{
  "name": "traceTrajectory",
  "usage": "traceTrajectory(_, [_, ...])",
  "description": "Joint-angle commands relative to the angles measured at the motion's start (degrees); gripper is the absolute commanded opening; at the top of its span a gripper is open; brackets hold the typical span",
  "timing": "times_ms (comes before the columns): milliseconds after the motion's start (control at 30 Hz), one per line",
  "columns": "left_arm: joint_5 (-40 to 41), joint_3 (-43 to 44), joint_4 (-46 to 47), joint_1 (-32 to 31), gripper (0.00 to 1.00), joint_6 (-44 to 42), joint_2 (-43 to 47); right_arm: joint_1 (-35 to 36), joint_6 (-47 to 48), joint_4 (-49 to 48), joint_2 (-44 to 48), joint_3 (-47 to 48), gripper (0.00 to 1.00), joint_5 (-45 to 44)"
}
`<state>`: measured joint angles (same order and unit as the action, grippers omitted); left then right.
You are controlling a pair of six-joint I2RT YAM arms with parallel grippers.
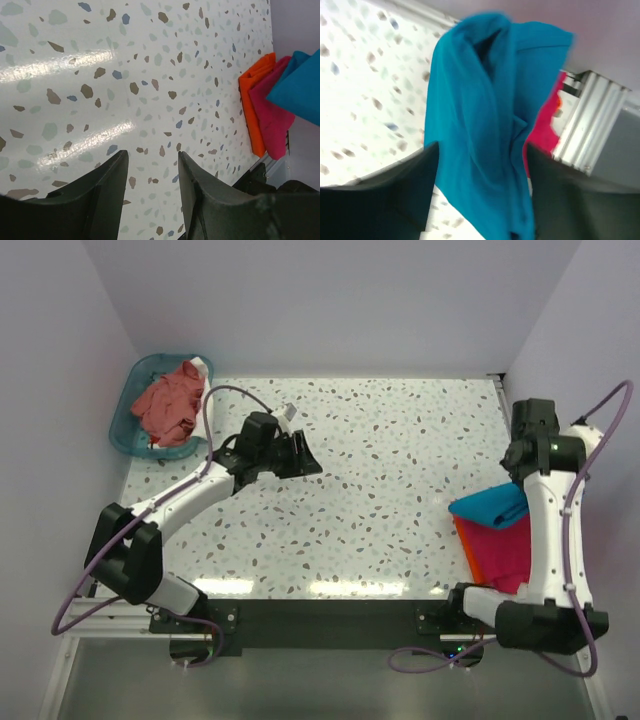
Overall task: Fold and stack the t-shirts
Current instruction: Neatly place the folded tshirt to the corner, then reset both grippers
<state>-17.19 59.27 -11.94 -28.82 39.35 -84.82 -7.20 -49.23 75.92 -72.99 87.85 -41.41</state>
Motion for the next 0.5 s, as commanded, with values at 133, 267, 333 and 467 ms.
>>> traceTrajectory(133, [-0.39, 2.88, 0.78, -3.17, 0.51, -1.21, -0.61, -0.27, 0.53, 13.12, 17.08, -11.21, 0.99, 1.77])
traceTrajectory(267, [0.23, 2.26, 0.43, -3.17, 0.51, -1.47, 0.00, -0.27, 10.35, 1.56, 23.59, -12.62, 0.99, 9.75])
traceTrajectory(333, [0.66, 2.08, 0.26, -3.17, 0.51, -1.74, 0.61, -0.18, 11.96, -1.81, 25.61, -13.23, 0.99, 14.31])
traceTrajectory(467, [1.63, 2.08, -0.45, -3.17, 0.52, -2.44, 1.49, -0.18, 16.26, -9.98, 26.24, -14.81, 0.99, 25.47])
